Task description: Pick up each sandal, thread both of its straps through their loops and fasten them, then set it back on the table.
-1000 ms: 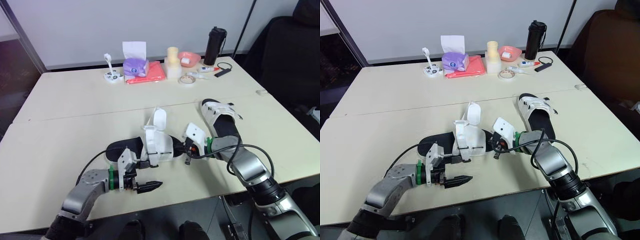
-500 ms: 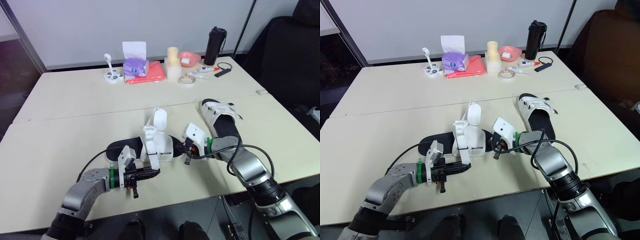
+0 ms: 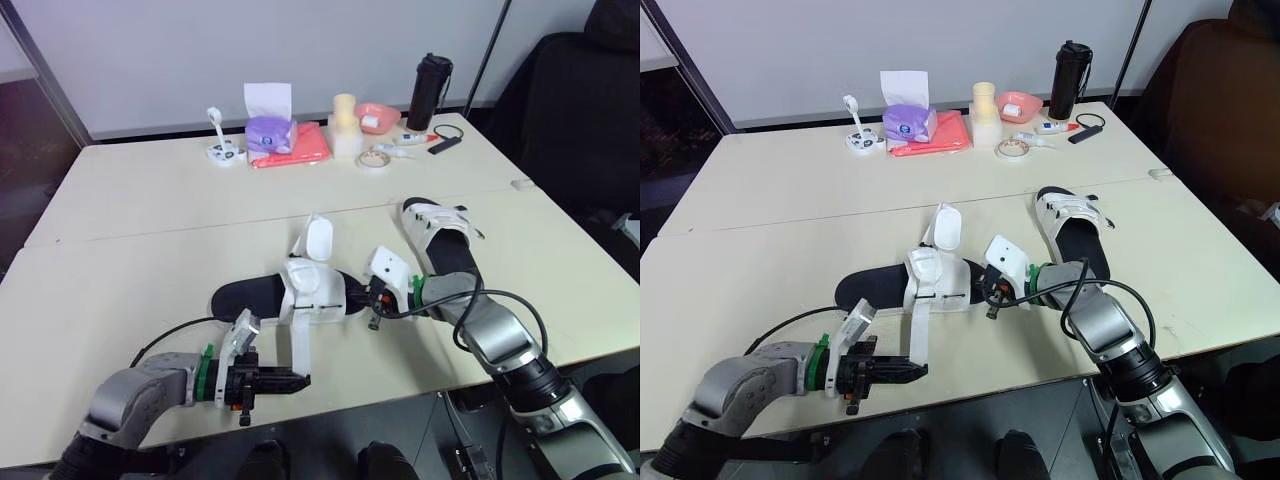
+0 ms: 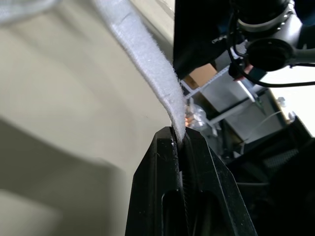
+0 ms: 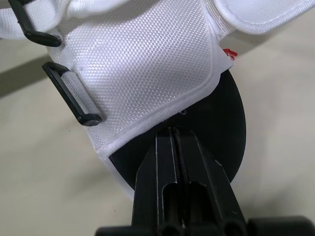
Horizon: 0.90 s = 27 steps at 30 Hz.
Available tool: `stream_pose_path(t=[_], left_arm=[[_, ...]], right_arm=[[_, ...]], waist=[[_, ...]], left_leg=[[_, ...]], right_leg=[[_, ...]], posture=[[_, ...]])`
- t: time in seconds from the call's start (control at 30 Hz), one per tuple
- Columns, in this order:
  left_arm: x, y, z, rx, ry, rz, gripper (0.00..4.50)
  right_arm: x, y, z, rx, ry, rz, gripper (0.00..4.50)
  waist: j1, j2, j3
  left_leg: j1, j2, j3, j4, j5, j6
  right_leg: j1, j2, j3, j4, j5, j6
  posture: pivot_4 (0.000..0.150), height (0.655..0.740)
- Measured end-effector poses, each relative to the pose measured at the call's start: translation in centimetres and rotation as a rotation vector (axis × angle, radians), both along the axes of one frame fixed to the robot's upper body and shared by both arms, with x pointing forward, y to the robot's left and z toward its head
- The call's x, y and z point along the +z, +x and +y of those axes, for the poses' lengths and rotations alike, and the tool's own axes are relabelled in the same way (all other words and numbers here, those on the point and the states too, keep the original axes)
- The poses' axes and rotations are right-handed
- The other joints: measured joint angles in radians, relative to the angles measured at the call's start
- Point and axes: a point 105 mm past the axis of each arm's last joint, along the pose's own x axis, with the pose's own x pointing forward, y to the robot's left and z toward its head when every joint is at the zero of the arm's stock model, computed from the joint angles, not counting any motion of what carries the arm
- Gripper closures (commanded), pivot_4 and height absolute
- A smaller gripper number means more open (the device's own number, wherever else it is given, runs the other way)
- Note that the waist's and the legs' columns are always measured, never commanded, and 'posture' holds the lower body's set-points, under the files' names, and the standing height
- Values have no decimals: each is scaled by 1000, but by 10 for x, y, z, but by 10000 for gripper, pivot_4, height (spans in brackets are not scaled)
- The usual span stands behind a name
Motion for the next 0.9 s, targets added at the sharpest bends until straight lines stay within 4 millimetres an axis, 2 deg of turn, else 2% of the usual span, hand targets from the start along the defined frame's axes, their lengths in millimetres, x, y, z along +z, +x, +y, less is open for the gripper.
stream_pose_path(t=[0.33, 0.67, 0.83, 0.9], left_arm=[[10, -11, 2, -60, -7, 11, 44702], [1, -19, 6, -60, 22, 22, 44702], [2, -20, 6, -66, 22, 10, 44702], [9, -18, 4, -73, 9, -14, 44702]], right_arm=[[0, 0, 0, 0, -2, -1, 45000], [0, 0, 0, 2, -2, -1, 45000], [0, 0, 0, 3, -2, -1, 45000], [0, 0, 0, 2, -3, -2, 45000]], waist=[[0, 0, 0], [0, 0, 0], [1, 0, 0], [1, 0, 0]], left_leg=[[0, 0, 0, 0, 0, 0], [0, 0, 0, 0, 0, 0], [0, 0, 0, 0, 0, 0], [0, 0, 0, 0, 0, 0]], right_leg=[[0, 0, 0, 0, 0, -1], [0, 0, 0, 0, -2, -3], [0, 0, 0, 0, -2, -3], [0, 0, 0, 0, -2, -3]], posture=[[1500, 7400], [1500, 7400], [1500, 7400], [1500, 7400]])
